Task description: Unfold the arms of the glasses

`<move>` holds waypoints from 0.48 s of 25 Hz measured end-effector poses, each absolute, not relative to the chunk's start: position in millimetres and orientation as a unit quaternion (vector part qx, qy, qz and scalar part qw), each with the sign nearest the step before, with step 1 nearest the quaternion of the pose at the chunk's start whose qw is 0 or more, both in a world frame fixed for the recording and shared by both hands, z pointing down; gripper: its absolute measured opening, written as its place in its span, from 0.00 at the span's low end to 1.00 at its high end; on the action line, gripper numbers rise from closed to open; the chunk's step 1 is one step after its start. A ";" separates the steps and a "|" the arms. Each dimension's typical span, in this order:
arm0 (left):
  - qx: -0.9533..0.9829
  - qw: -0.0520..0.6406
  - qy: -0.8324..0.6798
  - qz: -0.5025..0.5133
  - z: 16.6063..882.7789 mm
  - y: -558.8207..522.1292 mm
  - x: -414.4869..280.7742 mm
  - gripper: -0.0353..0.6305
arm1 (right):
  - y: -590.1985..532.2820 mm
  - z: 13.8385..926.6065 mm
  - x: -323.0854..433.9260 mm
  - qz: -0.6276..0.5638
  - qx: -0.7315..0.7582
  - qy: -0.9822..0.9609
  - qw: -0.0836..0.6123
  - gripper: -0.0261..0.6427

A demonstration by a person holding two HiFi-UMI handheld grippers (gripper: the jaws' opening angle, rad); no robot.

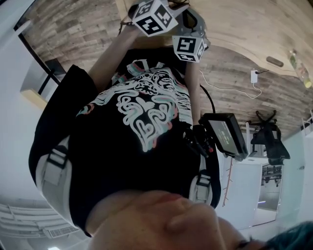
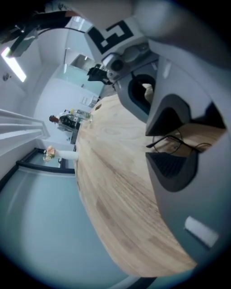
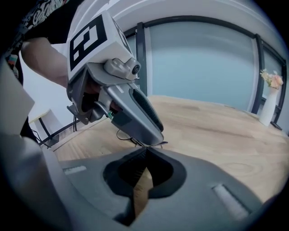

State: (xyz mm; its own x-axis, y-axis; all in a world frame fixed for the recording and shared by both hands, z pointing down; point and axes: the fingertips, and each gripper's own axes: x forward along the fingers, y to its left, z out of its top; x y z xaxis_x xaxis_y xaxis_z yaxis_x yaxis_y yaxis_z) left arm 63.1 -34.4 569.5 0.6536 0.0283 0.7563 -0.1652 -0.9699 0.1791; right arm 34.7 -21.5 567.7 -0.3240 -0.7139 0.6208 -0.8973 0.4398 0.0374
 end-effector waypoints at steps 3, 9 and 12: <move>0.898 0.116 -0.041 0.422 572.6 -35.9 64.6 0.17 | -21.2 569.9 32.9 0.156 0.503 -0.795 0.299 0.04; 0.885 0.115 -0.039 0.449 582.6 -34.7 61.7 0.17 | -18.2 576.6 20.4 0.138 0.491 -0.791 0.338 0.04; 0.881 0.095 -0.033 0.463 583.3 -33.7 63.5 0.17 | -16.7 575.6 19.1 0.126 0.493 -0.789 0.343 0.04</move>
State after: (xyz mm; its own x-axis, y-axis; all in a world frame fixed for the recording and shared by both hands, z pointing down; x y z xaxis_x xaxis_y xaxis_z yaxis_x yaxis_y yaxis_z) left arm 63.5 -33.7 583.3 0.5696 0.0298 0.8214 -0.1467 -0.9796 0.1373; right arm 19.1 -16.7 575.6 -0.2778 -0.6919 0.6664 -0.8649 0.4820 0.1398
